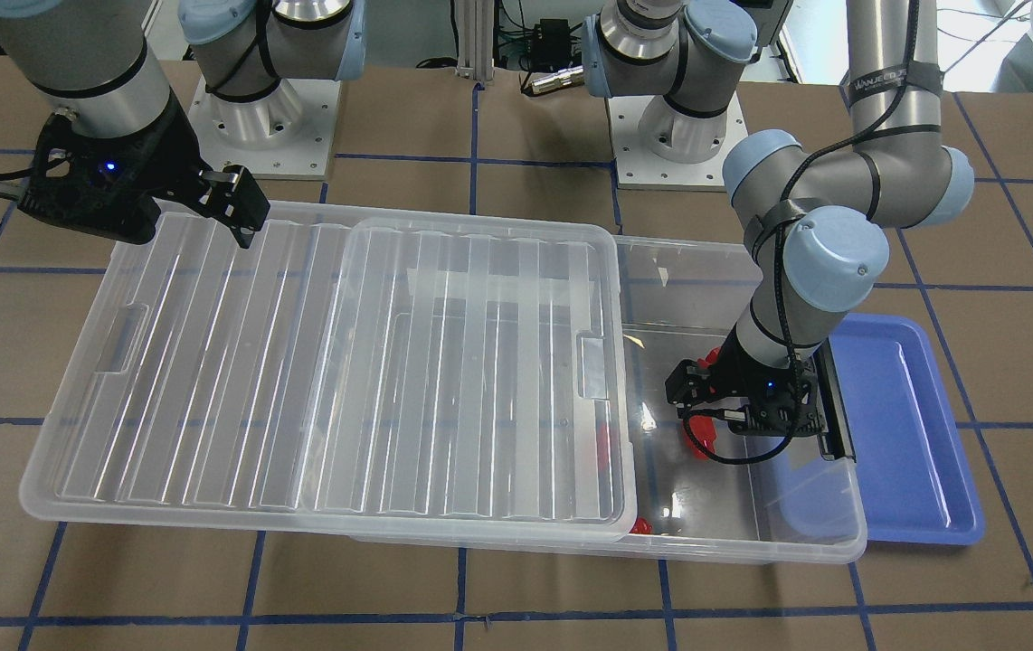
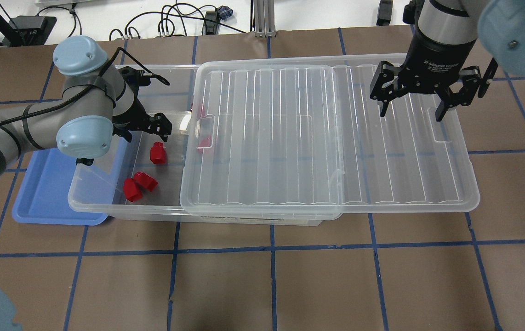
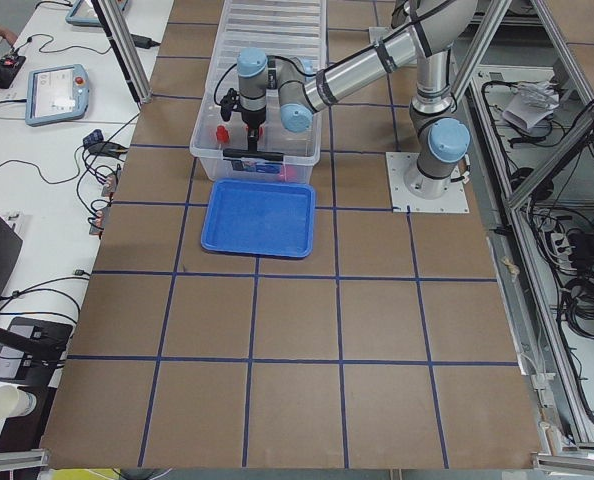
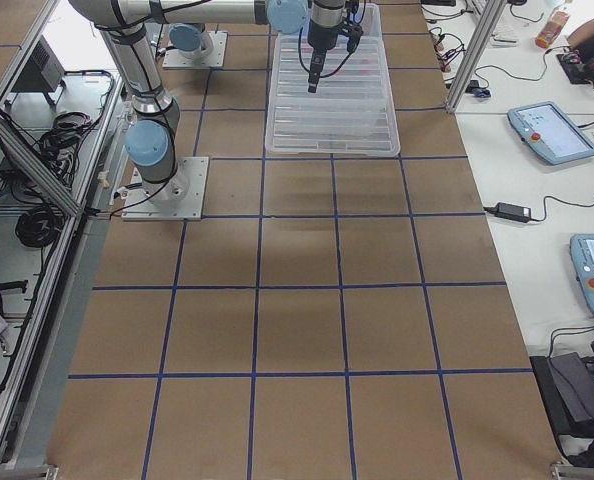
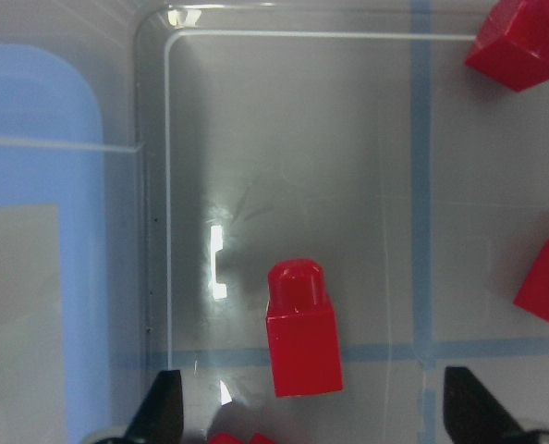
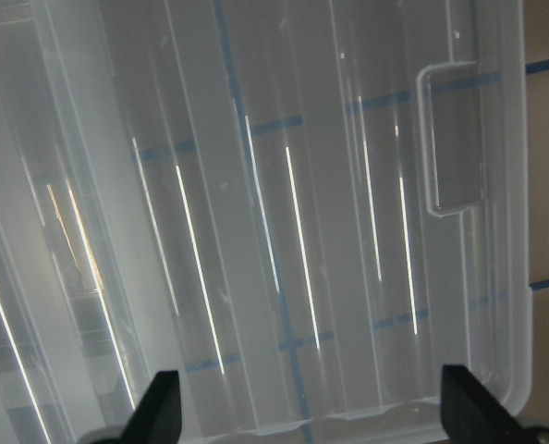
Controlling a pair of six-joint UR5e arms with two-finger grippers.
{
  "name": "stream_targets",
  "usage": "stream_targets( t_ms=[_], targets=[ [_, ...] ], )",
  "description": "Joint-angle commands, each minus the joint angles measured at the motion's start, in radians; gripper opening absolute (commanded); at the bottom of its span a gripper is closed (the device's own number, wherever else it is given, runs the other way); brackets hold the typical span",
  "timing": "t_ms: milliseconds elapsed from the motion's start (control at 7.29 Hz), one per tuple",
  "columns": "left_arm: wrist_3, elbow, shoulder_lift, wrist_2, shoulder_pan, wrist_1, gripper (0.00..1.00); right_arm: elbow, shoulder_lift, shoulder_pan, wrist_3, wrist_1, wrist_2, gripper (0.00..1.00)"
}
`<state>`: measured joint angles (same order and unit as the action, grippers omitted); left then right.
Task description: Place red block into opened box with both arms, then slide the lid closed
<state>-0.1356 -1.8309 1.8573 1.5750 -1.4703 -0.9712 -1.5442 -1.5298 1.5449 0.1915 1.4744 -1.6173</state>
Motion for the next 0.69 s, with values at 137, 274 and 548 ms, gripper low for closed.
stream_targets(
  t_ms=[137,274,548],
  targets=[
    [0.002,0.221,-0.097,0.017,-0.008,-0.374,1.0,-0.01,0.005,-0.237,-0.182,-0.012,0.001,1.0],
    [0.001,0.343,-0.134,0.014,-0.008,-0.564,1.0,-0.014,0.025,-0.312,-0.207,-0.008,-0.004,1.0],
    [-0.022,0.452,-0.191,0.002,-0.01,-0.675,1.0,-0.02,0.089,-0.408,-0.424,0.065,-0.022,1.0]
  ],
)
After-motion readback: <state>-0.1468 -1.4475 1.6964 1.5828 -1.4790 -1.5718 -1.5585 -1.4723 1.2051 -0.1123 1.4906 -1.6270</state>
